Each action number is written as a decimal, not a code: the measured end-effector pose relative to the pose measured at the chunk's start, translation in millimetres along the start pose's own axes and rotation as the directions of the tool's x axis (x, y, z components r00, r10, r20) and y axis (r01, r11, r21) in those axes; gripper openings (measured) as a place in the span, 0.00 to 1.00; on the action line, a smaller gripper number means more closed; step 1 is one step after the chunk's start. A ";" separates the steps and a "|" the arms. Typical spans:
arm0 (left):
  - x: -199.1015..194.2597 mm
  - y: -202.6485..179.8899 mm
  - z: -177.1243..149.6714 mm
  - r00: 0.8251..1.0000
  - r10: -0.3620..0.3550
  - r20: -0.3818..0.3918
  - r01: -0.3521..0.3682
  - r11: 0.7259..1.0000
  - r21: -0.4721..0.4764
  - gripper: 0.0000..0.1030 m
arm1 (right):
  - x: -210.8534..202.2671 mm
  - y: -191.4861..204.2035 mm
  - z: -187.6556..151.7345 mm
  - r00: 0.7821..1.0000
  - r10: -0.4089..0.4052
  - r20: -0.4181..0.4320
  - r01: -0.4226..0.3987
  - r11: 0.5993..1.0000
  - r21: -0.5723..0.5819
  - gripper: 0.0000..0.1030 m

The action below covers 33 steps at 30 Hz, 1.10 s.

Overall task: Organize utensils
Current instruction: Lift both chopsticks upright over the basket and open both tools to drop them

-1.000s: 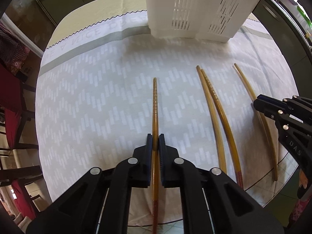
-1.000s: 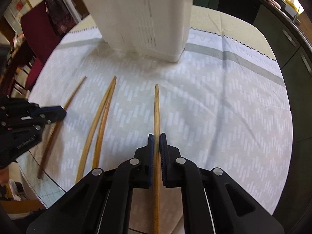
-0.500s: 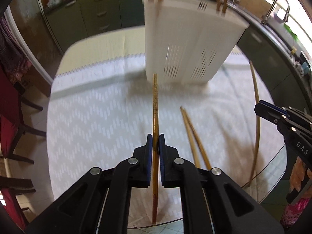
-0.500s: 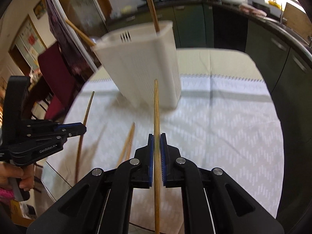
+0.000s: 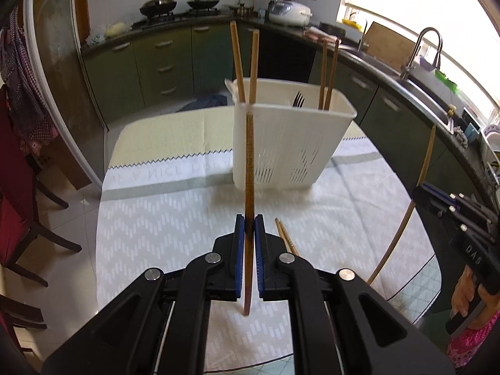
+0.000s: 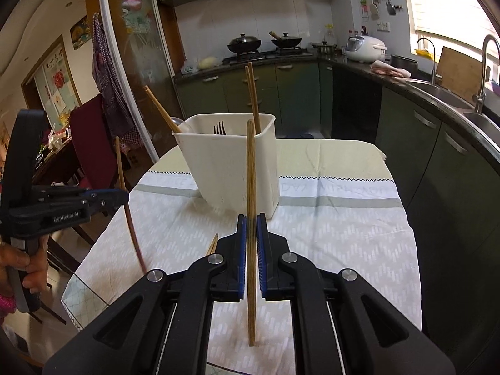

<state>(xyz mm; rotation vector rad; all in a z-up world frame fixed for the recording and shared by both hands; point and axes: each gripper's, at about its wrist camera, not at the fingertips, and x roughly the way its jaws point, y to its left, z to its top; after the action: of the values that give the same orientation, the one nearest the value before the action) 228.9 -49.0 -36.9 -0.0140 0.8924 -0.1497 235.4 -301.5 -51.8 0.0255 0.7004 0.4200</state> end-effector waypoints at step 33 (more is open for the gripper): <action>-33.9 -11.2 14.4 0.998 -0.042 0.051 0.040 0.998 0.044 0.06 | -28.3 11.2 10.2 0.995 0.029 0.100 -0.028 1.000 -0.014 0.07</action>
<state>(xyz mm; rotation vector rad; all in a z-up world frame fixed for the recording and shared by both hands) 217.7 -56.2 -0.7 0.0040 0.8375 -0.2058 218.4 -300.9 -24.6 0.0449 0.5988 0.4470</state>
